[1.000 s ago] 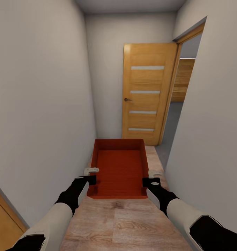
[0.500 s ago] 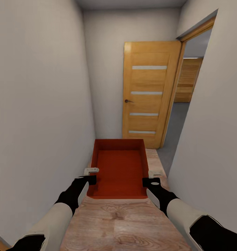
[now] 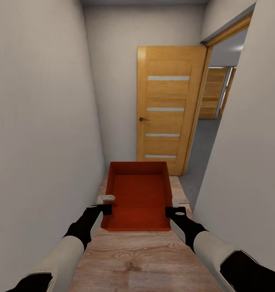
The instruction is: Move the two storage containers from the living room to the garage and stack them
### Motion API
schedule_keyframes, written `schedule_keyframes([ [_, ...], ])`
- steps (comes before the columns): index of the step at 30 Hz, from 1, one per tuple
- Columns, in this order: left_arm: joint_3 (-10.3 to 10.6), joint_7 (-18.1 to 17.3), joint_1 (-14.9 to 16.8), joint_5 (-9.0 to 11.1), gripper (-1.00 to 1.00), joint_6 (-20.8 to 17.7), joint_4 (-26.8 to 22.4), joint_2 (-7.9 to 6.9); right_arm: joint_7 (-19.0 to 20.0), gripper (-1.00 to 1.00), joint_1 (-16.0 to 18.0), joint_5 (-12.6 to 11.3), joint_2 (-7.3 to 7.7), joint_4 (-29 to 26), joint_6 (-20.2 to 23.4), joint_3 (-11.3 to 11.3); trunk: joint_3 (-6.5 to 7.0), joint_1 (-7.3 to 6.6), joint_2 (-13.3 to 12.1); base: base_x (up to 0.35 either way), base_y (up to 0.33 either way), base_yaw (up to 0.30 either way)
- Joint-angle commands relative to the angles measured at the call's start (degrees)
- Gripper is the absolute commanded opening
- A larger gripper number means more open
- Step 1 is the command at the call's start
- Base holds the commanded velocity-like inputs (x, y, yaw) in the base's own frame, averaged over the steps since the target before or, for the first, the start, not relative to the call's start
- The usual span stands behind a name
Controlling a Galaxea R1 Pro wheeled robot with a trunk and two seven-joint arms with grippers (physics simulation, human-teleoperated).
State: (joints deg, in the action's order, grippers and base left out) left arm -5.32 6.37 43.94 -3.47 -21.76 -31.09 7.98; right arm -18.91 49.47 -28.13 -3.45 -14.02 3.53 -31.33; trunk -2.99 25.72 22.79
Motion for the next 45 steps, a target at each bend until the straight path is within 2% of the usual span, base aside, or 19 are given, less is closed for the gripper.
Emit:
schedule_keyframes([
  [1,-0.75,0.05,0.09,0.84,-1.00,-0.30,-0.20,0.65,-0.69,-1.00,0.01,0.00,0.02,0.05,0.33,-0.47,-0.13,0.07,0.13,0.322,0.000,-0.030],
  [45,-0.75,0.05,0.11,0.84,-1.00,-0.38,-0.20,0.72,-0.69,-1.00,0.01,0.00,0.02,0.05,0.33,-0.41,-0.13,0.07,0.13,0.322,0.000,-0.001],
])
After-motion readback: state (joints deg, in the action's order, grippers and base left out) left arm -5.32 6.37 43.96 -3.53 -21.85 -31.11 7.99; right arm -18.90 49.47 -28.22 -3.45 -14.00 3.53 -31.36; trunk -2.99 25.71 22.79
